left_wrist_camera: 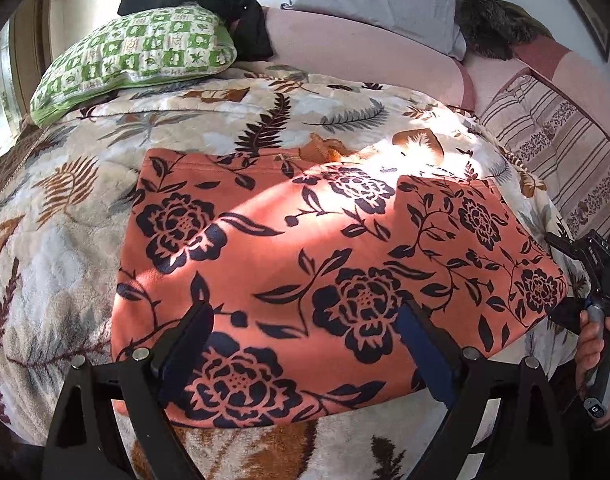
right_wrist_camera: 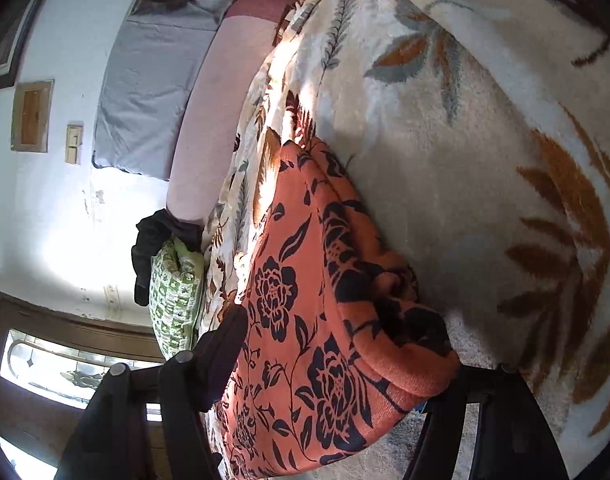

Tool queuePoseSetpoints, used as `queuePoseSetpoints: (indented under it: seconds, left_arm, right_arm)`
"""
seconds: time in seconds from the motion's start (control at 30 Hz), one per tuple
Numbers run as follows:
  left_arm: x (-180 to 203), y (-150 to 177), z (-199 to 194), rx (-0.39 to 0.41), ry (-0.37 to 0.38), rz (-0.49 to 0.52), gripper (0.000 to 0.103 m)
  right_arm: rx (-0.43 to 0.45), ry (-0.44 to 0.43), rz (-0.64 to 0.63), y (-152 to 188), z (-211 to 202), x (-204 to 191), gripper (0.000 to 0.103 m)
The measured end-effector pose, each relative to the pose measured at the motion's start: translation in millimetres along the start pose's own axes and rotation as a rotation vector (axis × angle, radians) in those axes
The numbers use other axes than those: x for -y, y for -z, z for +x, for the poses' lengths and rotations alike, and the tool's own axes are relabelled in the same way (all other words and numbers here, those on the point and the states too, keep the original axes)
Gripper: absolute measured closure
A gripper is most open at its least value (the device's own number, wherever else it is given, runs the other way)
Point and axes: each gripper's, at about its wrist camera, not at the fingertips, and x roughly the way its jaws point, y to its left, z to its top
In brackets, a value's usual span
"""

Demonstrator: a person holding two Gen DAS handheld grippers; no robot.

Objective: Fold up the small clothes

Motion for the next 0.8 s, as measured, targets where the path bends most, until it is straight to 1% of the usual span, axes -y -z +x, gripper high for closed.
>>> queuePoseSetpoints:
  seconds: [0.07,0.13,0.17,0.2,0.23,0.27,0.3,0.33,0.4,0.47,0.5,0.53,0.57,0.6,0.63,0.67,0.7,0.73,0.8]
  left_arm:
    - [13,-8,4,0.016,0.005,0.033,0.01]
    - [27,-16,13,0.022,0.002,0.064,0.01]
    - [34,-18,22,0.009,0.0,0.077,0.01]
    - [39,-19,35,-0.022,-0.005,0.09,0.01]
    - [44,-18,52,-0.075,-0.033,0.111,0.01]
    - [48,-14,71,-0.141,-0.069,0.137,0.01]
    - [51,-11,77,-0.146,-0.092,0.161,0.008]
    - [55,-11,71,-0.114,-0.099,0.178,0.008]
    - [59,-16,56,-0.092,-0.052,0.189,0.009]
    - [59,-21,37,-0.015,-0.043,0.178,0.009]
    - [59,-22,34,0.009,-0.048,0.172,0.009]
    - [59,-22,38,0.002,-0.05,0.165,0.008]
    - [58,-20,51,-0.045,-0.046,0.163,0.008]
    - [57,-14,73,-0.128,-0.054,0.168,0.008]
    - [56,-9,85,-0.145,-0.062,0.175,0.003]
    - [56,-8,81,-0.092,-0.066,0.188,0.002]
    - [57,-9,78,-0.105,-0.064,0.189,0.002]
    - [55,-13,73,-0.11,-0.039,0.167,0.004]
    - [45,-19,47,-0.032,0.01,0.11,0.004]
  right_arm:
    - [-0.007,0.001,-0.046,0,2,-5,0.032]
    - [-0.008,0.032,-0.098,1,4,-9,0.034]
    - [-0.018,0.049,-0.104,2,7,-8,0.034]
    - [-0.032,0.07,-0.099,2,10,-6,0.034]
    - [-0.046,0.08,-0.091,2,13,-3,0.034]
    - [-0.041,0.078,-0.085,3,13,-2,0.034]
    - [-0.029,0.078,-0.083,2,12,-3,0.034]
    - [-0.024,0.079,-0.077,1,11,-3,0.034]
    - [-0.029,0.071,-0.083,-1,11,-6,0.033]
    - [-0.038,0.1,-0.13,-2,15,-10,0.033]
    - [-0.048,0.114,-0.147,-2,18,-11,0.036]
    - [-0.055,0.137,-0.162,-1,21,-11,0.045]
    - [-0.07,0.167,-0.174,-1,26,-10,0.072]
    - [-0.084,0.181,-0.17,-1,29,-7,0.076]
    - [-0.09,0.183,-0.159,-2,31,-5,0.078]
    - [-0.095,0.196,-0.168,-2,32,-6,0.079]
    - [-0.099,0.214,-0.188,-3,32,-11,0.081]
    - [-0.1,0.231,-0.21,-3,31,-17,0.081]
    - [-0.088,0.249,-0.272,-1,26,-37,0.084]
